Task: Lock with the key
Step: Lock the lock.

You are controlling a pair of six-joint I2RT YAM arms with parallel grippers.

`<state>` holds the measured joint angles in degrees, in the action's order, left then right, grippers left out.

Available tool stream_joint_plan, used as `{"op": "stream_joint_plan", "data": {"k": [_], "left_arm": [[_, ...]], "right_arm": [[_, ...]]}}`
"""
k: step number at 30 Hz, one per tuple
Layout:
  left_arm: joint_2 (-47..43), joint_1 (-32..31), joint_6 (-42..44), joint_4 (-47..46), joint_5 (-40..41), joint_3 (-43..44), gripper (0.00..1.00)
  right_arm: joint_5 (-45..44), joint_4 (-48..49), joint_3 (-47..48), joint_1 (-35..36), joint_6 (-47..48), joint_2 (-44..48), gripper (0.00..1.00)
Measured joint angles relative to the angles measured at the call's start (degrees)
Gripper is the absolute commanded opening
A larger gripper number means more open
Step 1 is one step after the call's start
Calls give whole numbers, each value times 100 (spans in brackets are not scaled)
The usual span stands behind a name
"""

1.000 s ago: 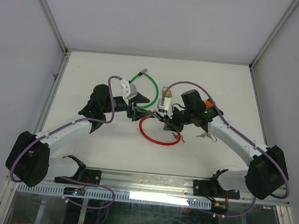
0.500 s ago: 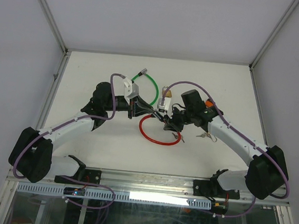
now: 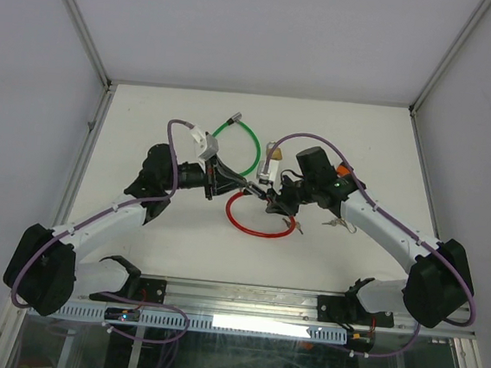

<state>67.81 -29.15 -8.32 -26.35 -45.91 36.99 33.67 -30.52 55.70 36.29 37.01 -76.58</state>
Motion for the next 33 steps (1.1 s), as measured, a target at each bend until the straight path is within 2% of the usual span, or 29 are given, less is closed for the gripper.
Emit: {"op": "stream_joint_plan", "data": {"k": [6, 11, 20, 24, 30, 33], "left_arm": [[-160, 0, -925, -146, 437, -214, 0], [-376, 7, -1307, -280, 568, -411, 0], [-407, 190, -3032, -511, 737, -575, 0], [-155, 251, -3926, -1169, 682, -754, 0], [-227, 249, -4116, -1099, 1003, -815, 0], [-501, 247, -4666, -1314, 1342, -1152, 0]], "right_arm": [[7, 85, 0, 13, 0, 0, 0], [70, 146, 2, 35, 2, 0, 0], [179, 234, 33, 63, 4, 0, 0], [199, 214, 39, 66, 9, 2, 0], [177, 232, 39, 63, 13, 0, 0], [232, 343, 59, 79, 20, 0, 0]]}}
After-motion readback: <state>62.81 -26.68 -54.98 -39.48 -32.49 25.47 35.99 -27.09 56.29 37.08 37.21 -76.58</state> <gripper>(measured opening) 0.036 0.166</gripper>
